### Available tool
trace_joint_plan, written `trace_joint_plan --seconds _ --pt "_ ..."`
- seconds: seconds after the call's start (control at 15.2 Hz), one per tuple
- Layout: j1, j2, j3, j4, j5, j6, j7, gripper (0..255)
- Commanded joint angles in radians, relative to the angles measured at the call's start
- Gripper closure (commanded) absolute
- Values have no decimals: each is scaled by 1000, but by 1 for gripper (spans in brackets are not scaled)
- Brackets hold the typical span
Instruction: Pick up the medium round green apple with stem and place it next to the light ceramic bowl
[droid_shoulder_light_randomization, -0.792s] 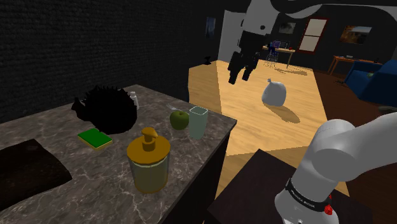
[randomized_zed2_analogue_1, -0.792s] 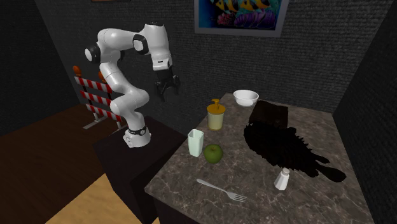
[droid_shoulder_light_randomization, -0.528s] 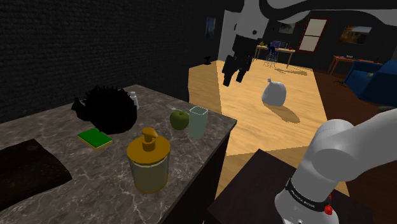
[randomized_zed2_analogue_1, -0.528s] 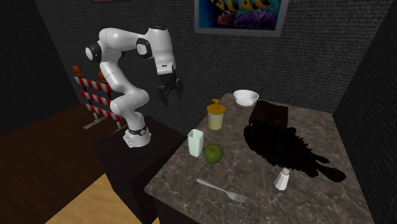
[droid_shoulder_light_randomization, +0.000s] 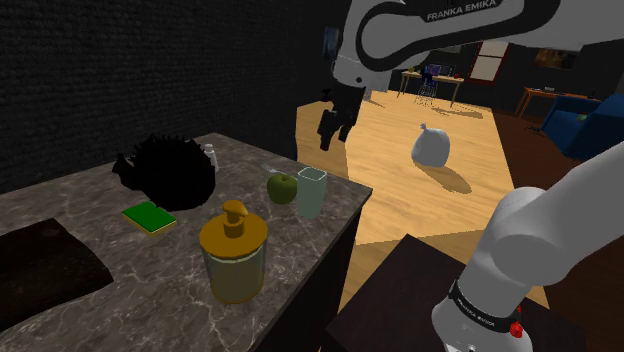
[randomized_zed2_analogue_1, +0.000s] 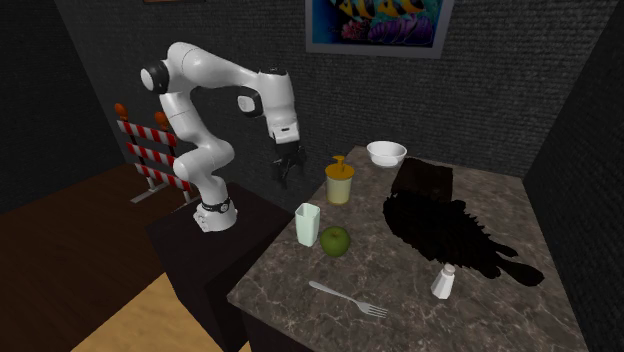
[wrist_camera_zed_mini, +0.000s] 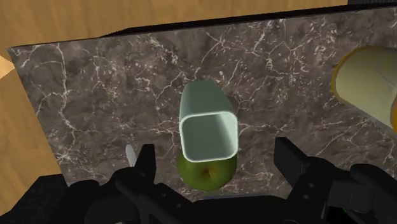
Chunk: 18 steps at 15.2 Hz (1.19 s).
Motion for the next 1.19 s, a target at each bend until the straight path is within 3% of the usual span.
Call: trace_joint_plan --seconds 0.0,0.73,1.12 --pt "4 75 1 8 -6 74 -25 0" --pt "24 476 17 197 -52 315 -128 0" --pt "24 528 17 175 -59 388 -123 0"
